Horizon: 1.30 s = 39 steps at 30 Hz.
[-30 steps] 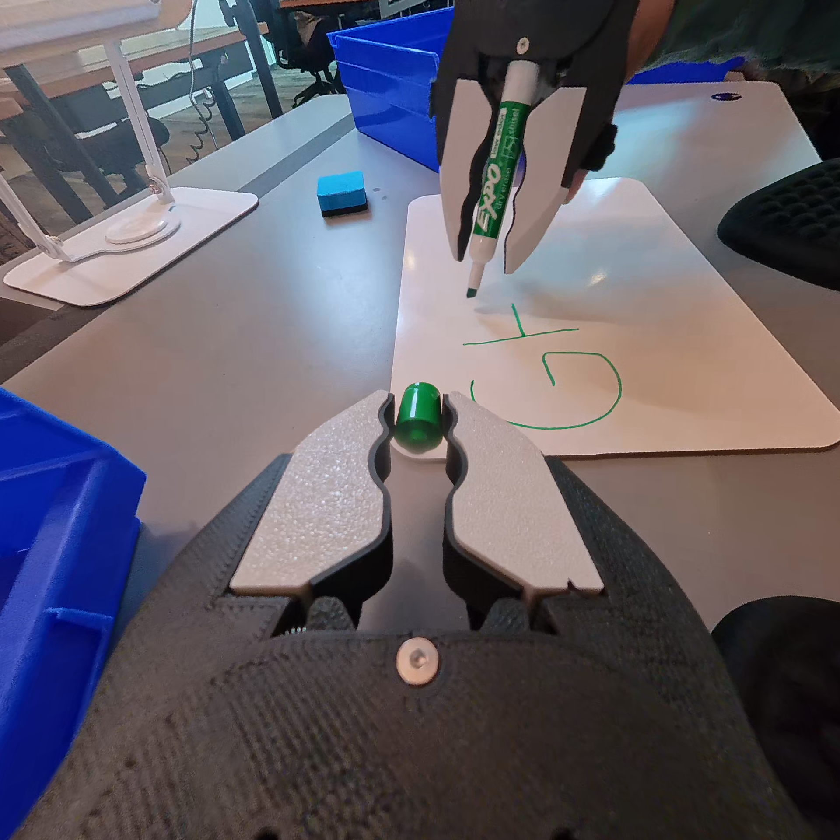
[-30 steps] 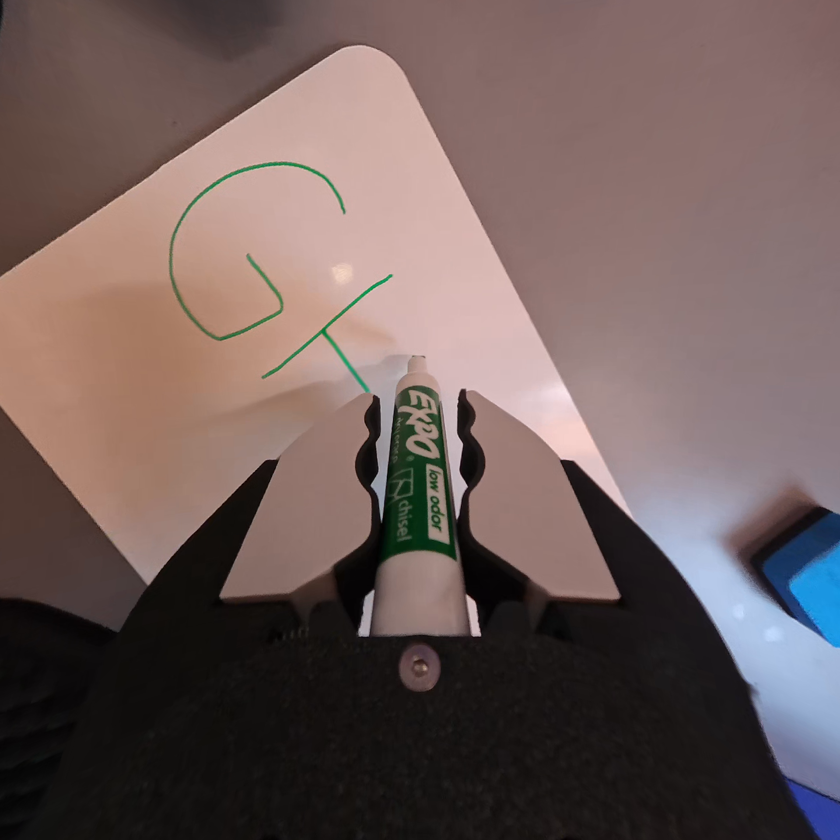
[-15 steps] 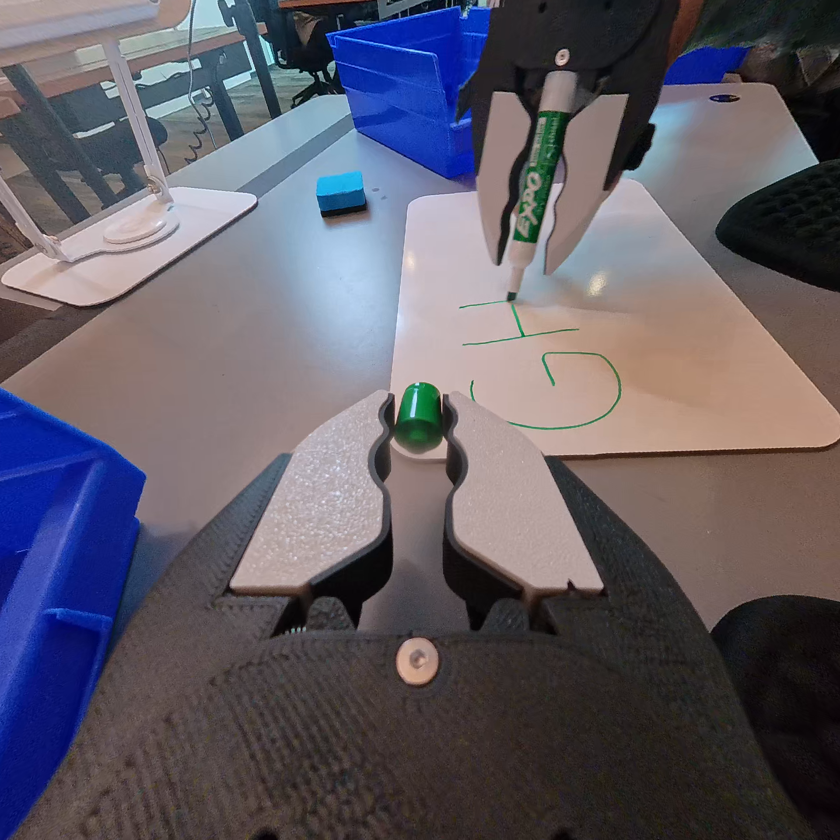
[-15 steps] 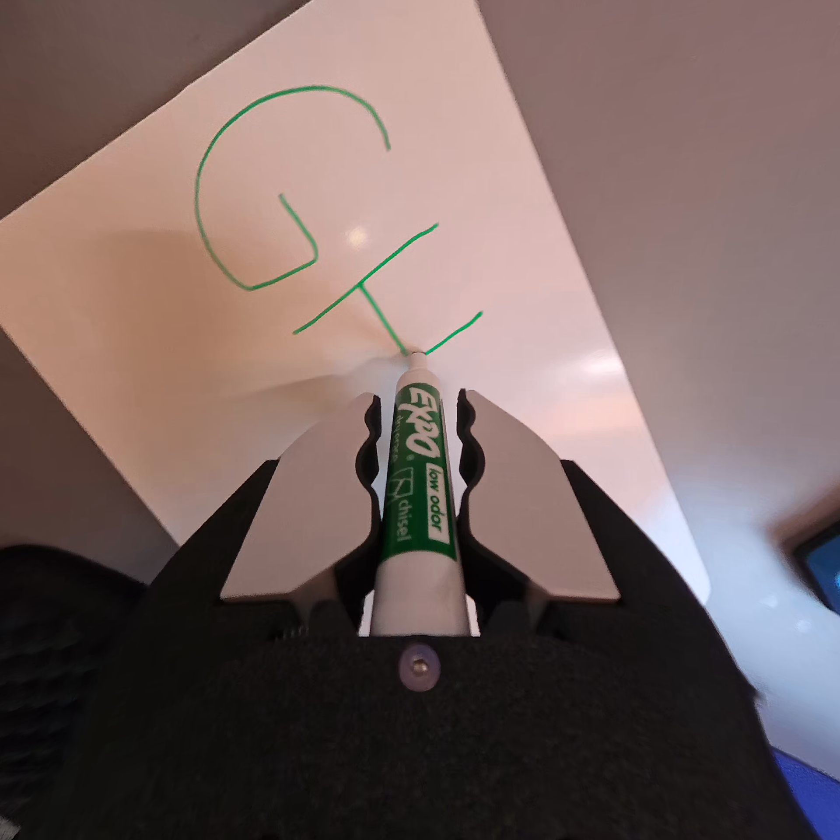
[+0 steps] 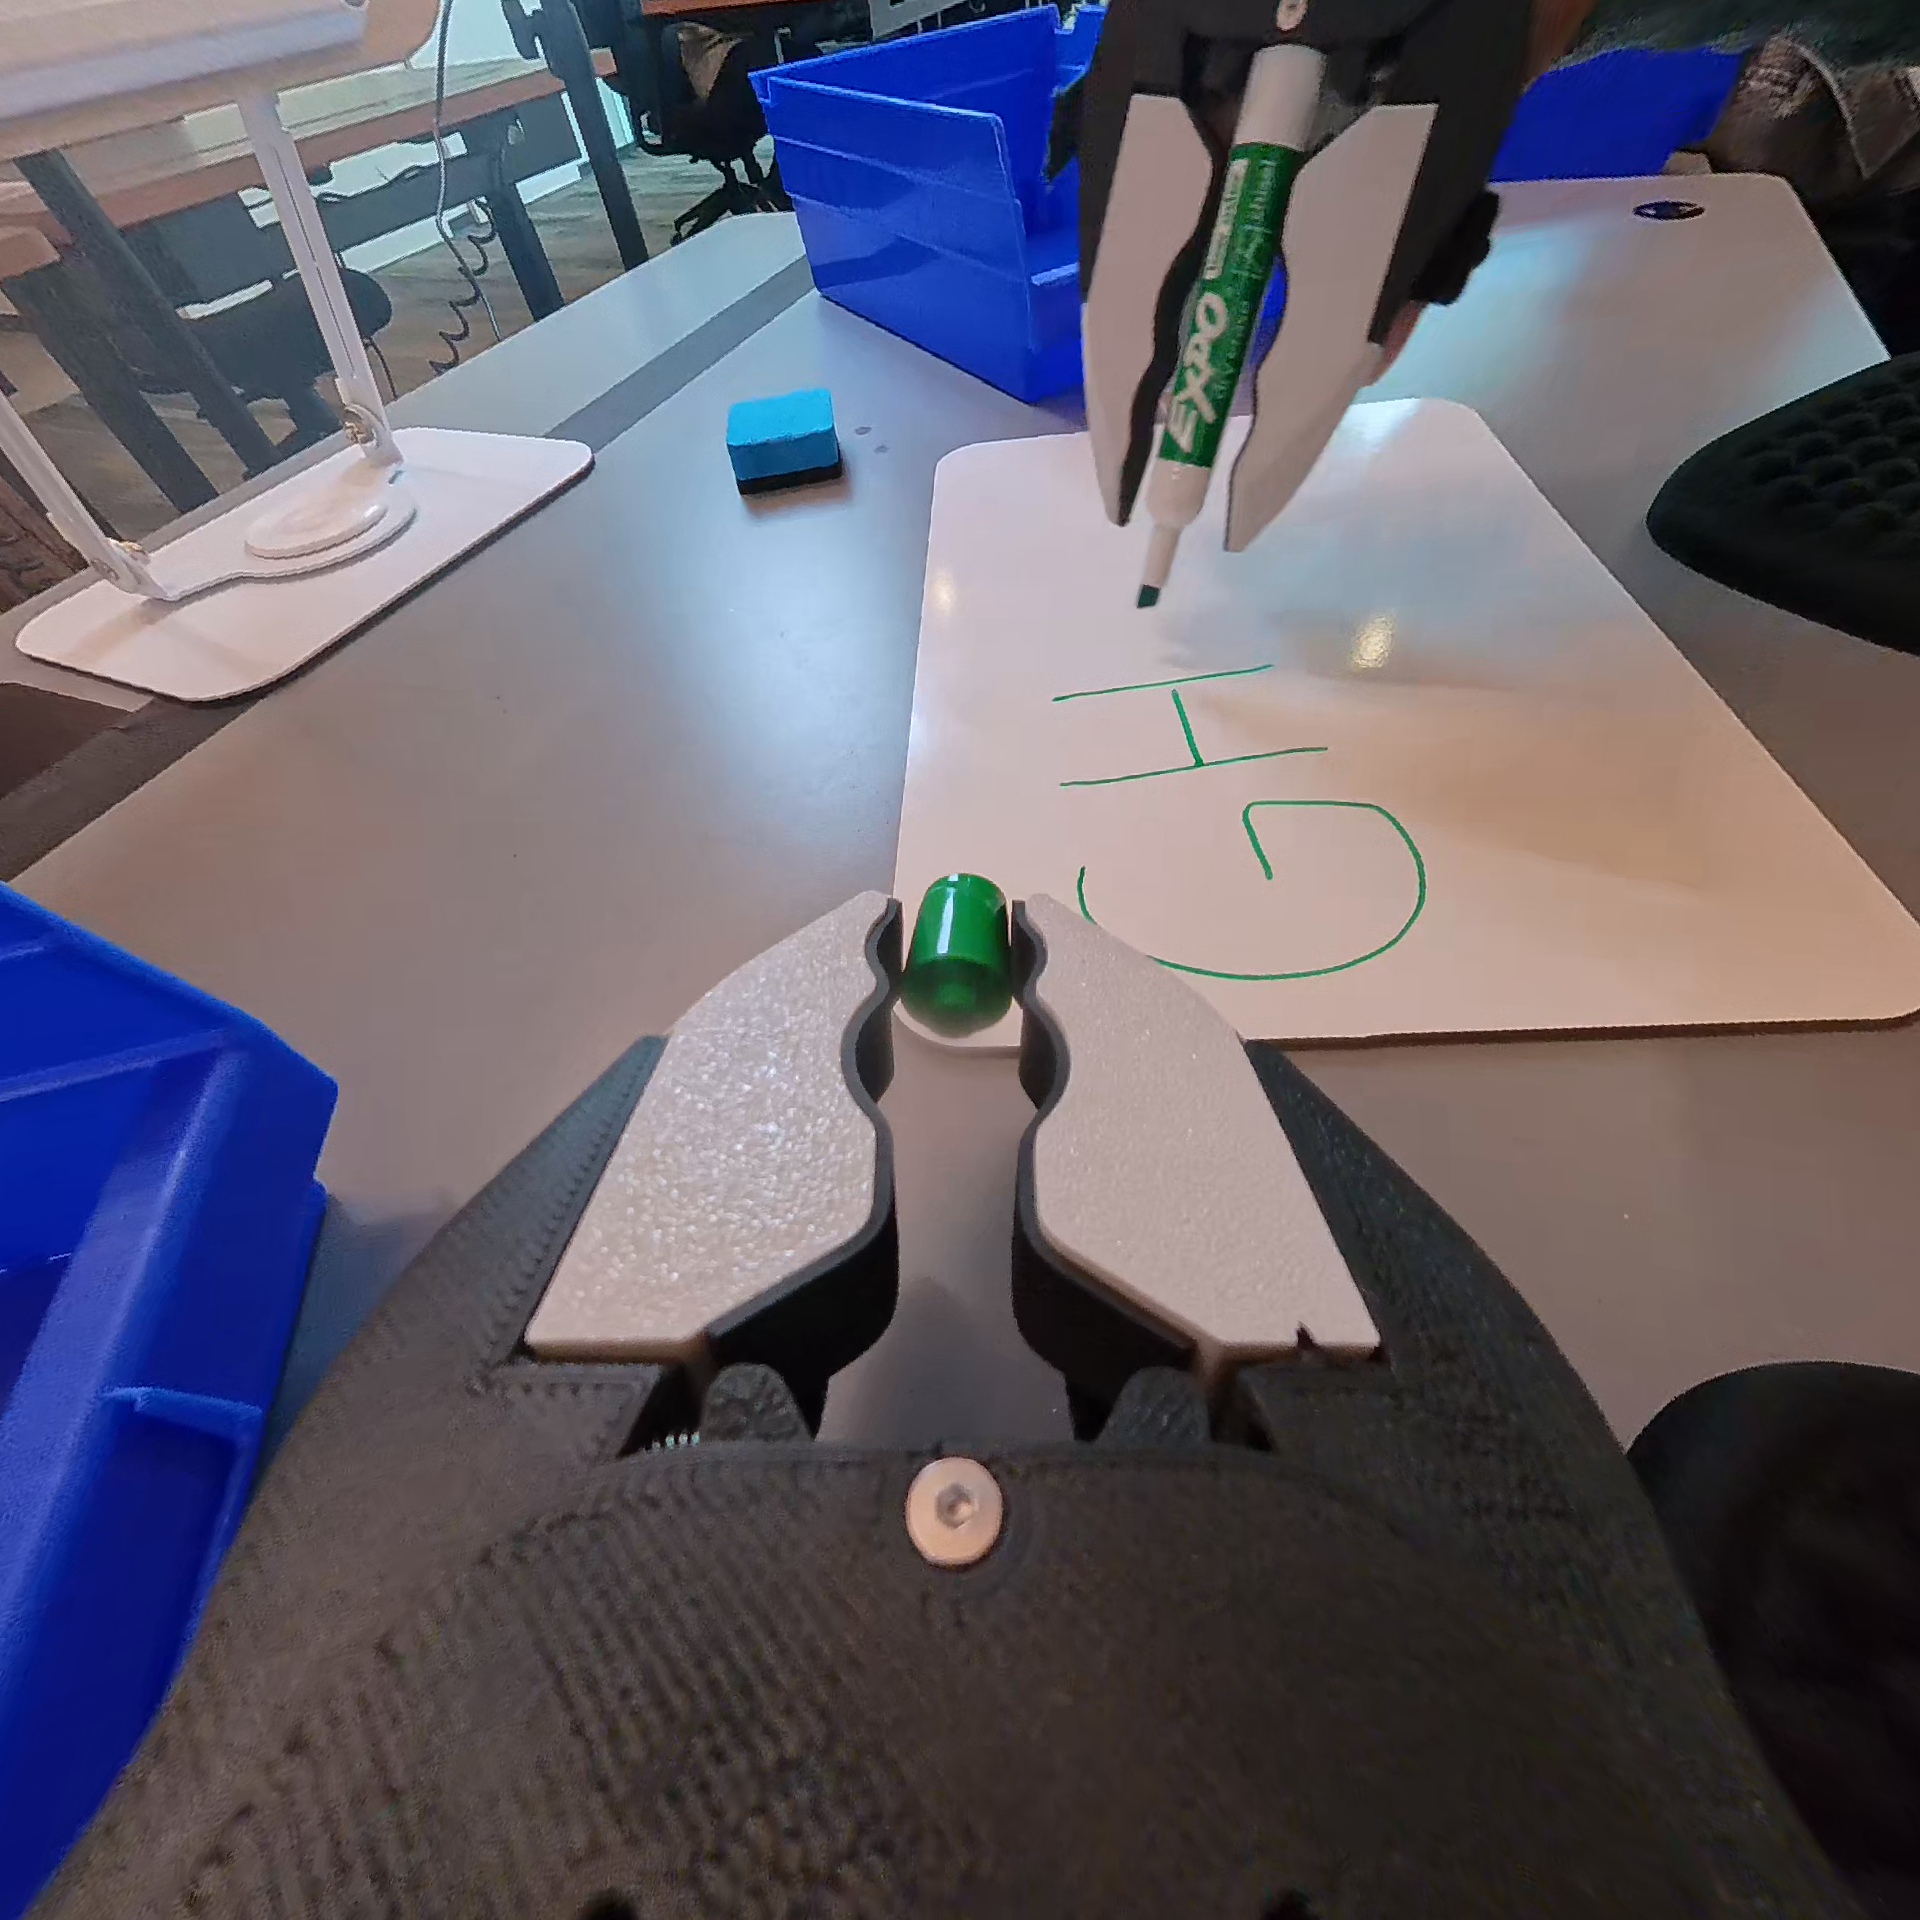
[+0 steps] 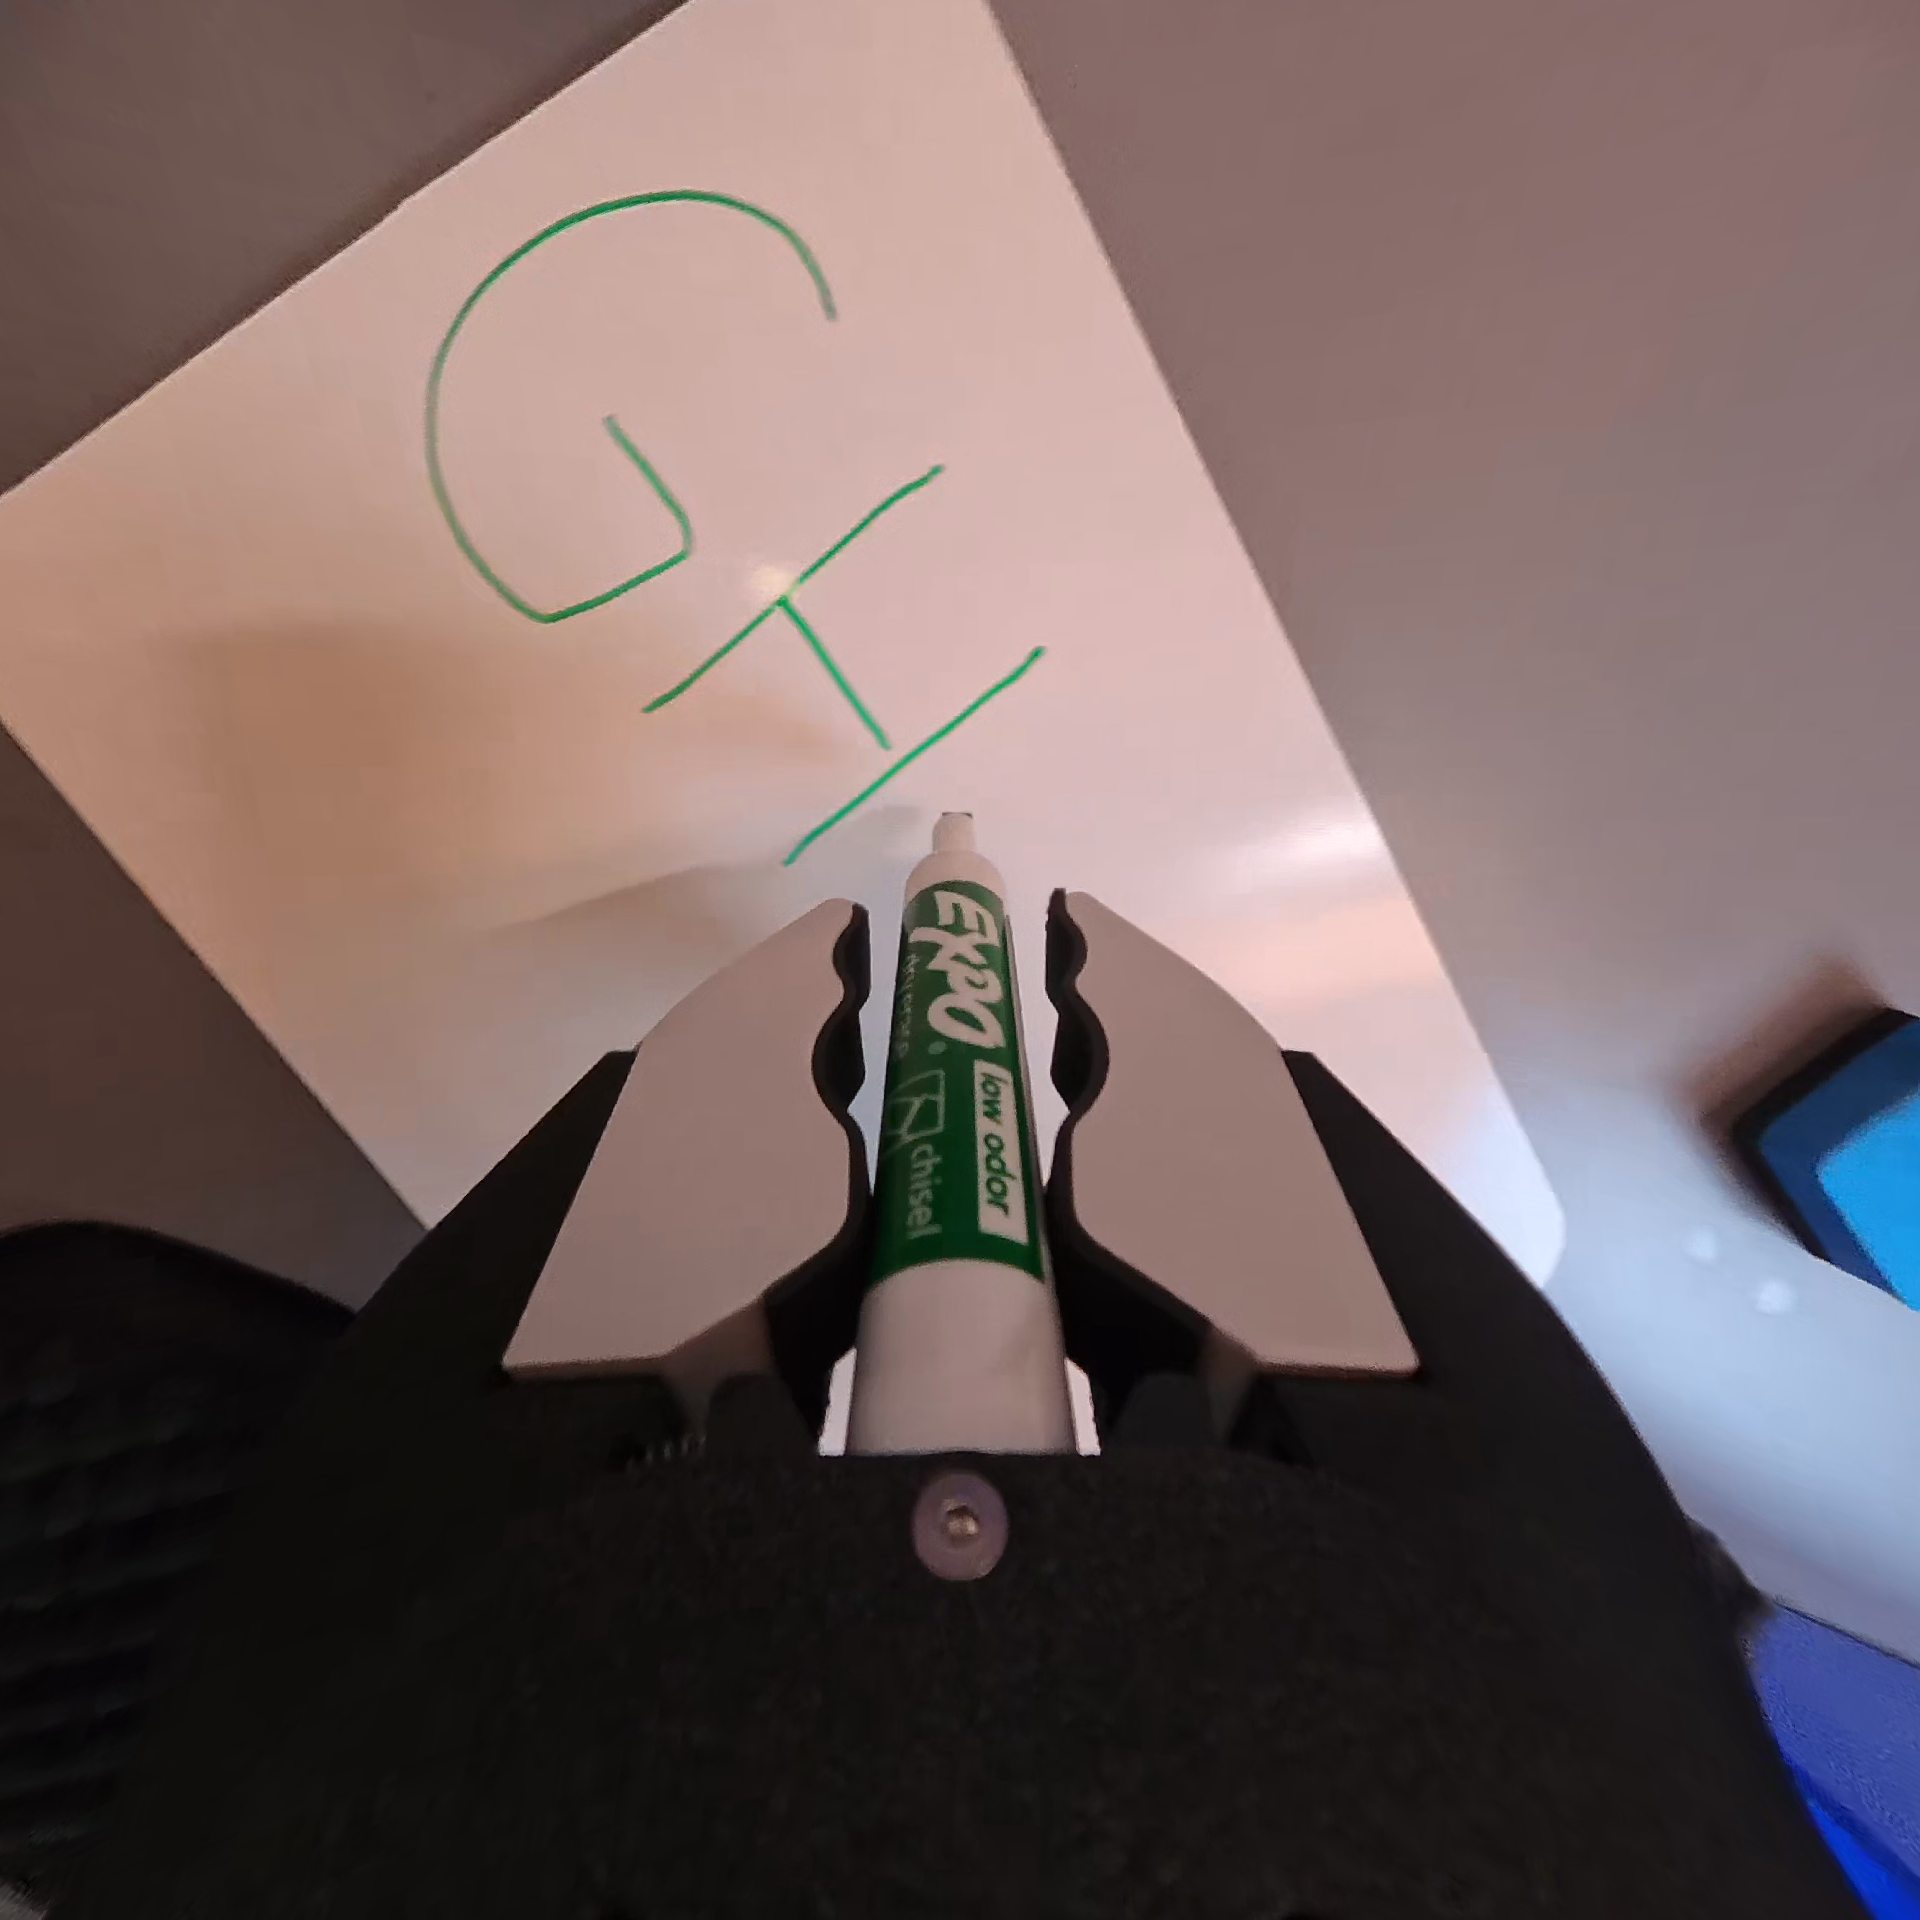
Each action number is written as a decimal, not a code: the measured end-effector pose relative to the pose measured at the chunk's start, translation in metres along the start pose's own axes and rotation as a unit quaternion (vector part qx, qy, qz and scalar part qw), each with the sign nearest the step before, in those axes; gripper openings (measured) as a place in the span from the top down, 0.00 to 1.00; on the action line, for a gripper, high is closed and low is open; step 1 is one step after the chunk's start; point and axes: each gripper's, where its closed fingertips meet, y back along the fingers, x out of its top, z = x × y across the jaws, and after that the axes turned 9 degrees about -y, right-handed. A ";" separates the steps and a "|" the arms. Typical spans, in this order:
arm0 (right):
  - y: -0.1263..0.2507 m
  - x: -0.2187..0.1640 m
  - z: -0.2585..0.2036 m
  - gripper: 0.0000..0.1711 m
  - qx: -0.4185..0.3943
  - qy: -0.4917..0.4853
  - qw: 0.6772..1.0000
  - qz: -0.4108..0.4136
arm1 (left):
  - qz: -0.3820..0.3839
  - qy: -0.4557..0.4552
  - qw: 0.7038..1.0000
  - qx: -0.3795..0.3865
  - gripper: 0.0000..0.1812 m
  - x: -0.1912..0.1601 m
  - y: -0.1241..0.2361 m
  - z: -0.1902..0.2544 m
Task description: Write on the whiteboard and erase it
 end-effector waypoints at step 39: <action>-0.002 -0.027 -0.009 0.80 0.018 -0.025 0.999 -0.017 | -0.002 -0.003 1.000 0.000 0.89 0.000 0.000 0.000</action>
